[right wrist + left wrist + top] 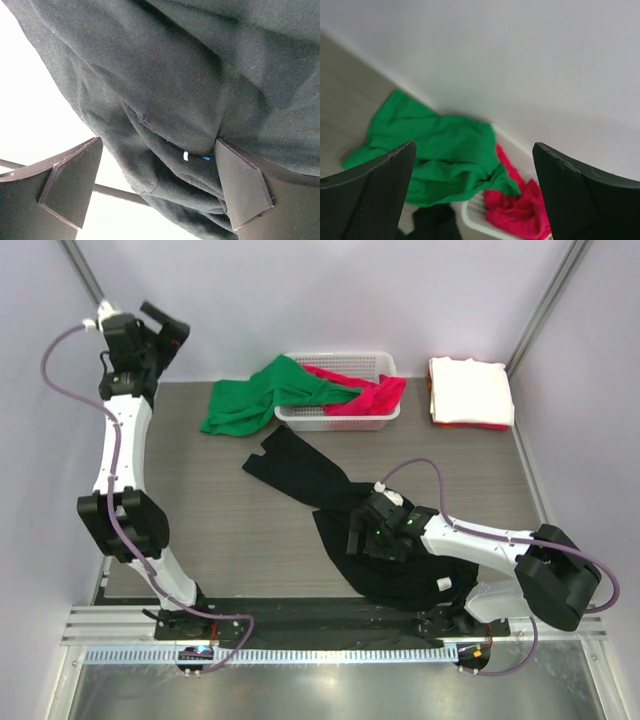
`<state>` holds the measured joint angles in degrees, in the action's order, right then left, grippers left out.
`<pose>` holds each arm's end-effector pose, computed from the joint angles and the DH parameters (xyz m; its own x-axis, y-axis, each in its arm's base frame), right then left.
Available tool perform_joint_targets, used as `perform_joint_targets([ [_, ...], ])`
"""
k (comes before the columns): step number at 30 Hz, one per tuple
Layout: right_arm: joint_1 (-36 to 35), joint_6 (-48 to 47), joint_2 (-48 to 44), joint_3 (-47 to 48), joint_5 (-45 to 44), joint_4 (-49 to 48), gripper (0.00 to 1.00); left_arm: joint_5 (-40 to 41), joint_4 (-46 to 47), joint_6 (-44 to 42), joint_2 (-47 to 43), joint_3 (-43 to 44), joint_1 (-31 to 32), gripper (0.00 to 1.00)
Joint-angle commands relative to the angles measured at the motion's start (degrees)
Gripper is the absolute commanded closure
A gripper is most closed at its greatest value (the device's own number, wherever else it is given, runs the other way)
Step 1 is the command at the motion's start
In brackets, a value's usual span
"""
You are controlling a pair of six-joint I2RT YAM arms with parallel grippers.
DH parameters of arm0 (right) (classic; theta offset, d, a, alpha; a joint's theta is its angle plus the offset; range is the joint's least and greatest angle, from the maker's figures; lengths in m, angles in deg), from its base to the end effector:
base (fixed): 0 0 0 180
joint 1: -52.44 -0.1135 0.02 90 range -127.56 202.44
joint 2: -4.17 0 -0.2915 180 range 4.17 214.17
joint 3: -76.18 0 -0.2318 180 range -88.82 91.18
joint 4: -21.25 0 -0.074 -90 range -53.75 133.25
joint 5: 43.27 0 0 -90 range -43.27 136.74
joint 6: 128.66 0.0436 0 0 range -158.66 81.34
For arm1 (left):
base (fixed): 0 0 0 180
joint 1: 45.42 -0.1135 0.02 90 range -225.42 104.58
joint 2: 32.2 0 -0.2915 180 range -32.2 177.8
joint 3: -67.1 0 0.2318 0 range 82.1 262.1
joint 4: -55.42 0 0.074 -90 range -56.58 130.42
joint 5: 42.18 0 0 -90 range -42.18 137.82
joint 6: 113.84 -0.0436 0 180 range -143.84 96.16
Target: Fold and stack the t-shirts
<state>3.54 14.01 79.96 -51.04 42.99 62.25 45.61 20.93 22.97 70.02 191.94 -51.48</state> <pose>0.1424 0.1589 0.1998 -0.9413 0.1280 -0.3124 0.0253 0.9495 0.3129 0.4086 0.0417 0.4634 -0.0904 -0.7422 -0.6640 -0.1956 0.6670 -0.7189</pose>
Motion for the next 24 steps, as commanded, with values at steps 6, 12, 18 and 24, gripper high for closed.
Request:
perform_joint_targets([
  [6,-0.75,0.25,1.99,-0.16,1.11,1.86,0.00,-9.80,4.53,1.44,12.65,-14.66,-3.34,0.00],
  [12,-0.75,0.16,2.00,-0.43,1.11,2.65,0.00,-10.61,8.94,3.82,18.80,-13.34,-3.51,0.00],
  [18,-0.75,-0.54,3.66,0.54,1.11,2.83,0.00,-9.74,9.55,6.89,23.37,-12.64,-3.34,0.00],
  [24,-0.75,-1.69,5.68,2.47,1.20,3.27,0.00,-10.26,8.41,11.54,31.28,-9.47,-2.03,0.05],
])
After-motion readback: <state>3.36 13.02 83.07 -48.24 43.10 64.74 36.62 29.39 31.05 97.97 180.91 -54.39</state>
